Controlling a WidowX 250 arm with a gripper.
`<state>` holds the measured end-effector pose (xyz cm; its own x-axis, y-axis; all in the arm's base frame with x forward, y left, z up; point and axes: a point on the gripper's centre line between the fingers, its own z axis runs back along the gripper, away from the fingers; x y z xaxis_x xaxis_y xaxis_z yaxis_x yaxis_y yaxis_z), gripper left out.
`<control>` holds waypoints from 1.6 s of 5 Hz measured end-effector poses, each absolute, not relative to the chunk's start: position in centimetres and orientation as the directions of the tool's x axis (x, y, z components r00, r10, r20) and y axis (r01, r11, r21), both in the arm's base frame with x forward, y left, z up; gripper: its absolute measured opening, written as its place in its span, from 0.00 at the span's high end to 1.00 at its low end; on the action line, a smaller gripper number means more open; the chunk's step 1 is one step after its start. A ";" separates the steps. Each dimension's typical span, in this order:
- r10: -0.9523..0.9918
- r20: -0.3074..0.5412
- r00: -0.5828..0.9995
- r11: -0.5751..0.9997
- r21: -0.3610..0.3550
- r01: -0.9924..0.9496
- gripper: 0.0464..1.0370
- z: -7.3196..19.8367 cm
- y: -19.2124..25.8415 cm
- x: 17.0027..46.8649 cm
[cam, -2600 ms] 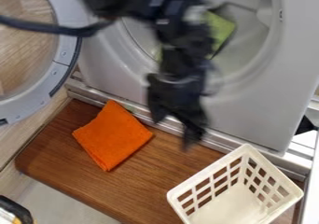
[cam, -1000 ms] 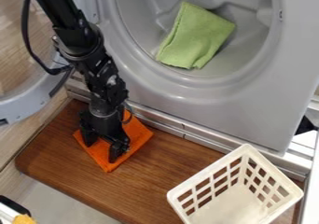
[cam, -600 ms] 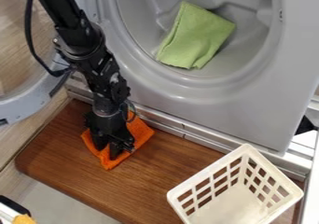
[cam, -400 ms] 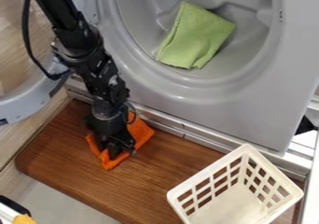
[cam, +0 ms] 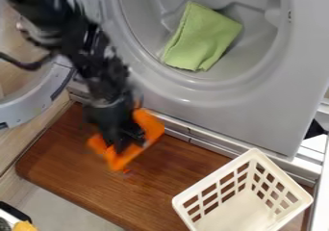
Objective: Put the orange cloth in the white basker
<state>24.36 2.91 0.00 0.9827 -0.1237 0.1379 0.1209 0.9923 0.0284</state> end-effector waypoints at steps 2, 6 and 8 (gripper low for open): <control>-0.407 0.196 0.892 0.908 -0.017 0.418 0.96 3.7 -6.8 24.6; -0.636 0.165 0.754 0.761 -0.029 0.648 0.96 2.4 -16.8 23.0; -0.582 0.139 0.801 0.806 -0.030 0.591 0.93 2.3 -15.2 21.4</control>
